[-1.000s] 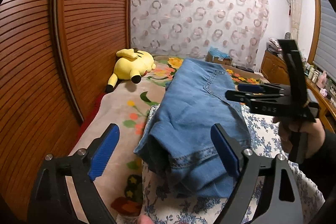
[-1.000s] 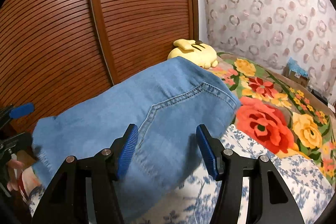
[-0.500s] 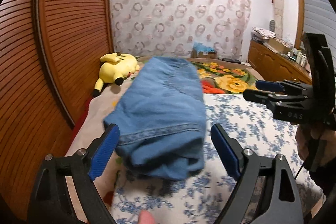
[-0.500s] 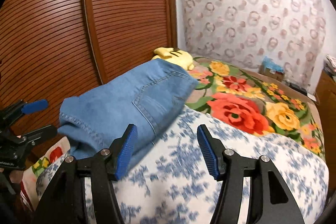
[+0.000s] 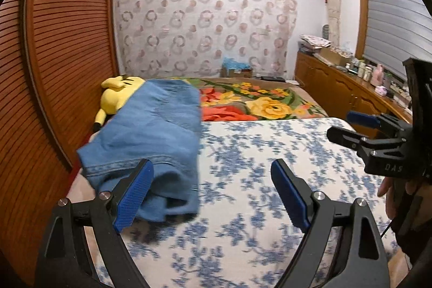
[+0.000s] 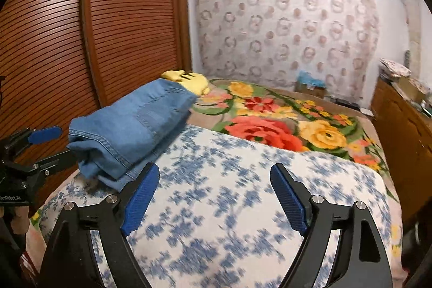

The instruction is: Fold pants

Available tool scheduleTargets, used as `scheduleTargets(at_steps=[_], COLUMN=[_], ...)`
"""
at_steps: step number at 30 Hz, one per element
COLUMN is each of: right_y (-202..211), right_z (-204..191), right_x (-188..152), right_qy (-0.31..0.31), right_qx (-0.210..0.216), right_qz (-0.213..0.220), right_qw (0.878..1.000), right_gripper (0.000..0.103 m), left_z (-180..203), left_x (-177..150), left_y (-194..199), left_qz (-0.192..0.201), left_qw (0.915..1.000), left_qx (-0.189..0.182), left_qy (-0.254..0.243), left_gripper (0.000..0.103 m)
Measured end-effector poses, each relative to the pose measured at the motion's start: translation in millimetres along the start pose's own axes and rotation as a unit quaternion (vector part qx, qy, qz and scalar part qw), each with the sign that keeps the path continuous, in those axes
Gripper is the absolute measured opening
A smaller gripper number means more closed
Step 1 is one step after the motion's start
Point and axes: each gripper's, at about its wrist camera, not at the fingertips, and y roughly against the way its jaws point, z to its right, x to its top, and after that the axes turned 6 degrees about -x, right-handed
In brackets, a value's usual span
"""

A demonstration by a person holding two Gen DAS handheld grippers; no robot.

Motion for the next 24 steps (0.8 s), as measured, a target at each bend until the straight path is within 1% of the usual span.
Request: scheduleTargets(at_steps=[6, 15, 22, 24], right_y=[40.2, 94.0, 131.3, 138.4], right_z=[18.5, 33.0, 40.2, 41.5], right_x=[-20.4, -39.6, -45.8, -48.0], right_qy=[-0.031, -0.051, -0.056, -0.058], right_qx=[-0.024, -0.046, -0.065, -0.064], right_qz=[0.009, 0.018, 0.031, 0.032], right_qw=[0.999, 0.997, 0.996, 0.996], right_gripper=[0.086, 0.086, 0.086, 0.086], left_z=[27.1, 57.0, 83.5, 90.2], left_x=[-5.6, -15.6, -10.5, -8.0], left_y=[1.7, 14.8, 35.4, 41.5], left_qz=[-0.005, -0.007, 0.005, 0.009], left_qw=[0.9999, 0.9997, 0.9993, 0.999], left_qx=[-0.009, -0.022, -0.035, -0.04], left_qy=[-0.004, -0.006, -0.015, -0.017], left_gripper=[0.089, 0.089, 0.089, 0.089])
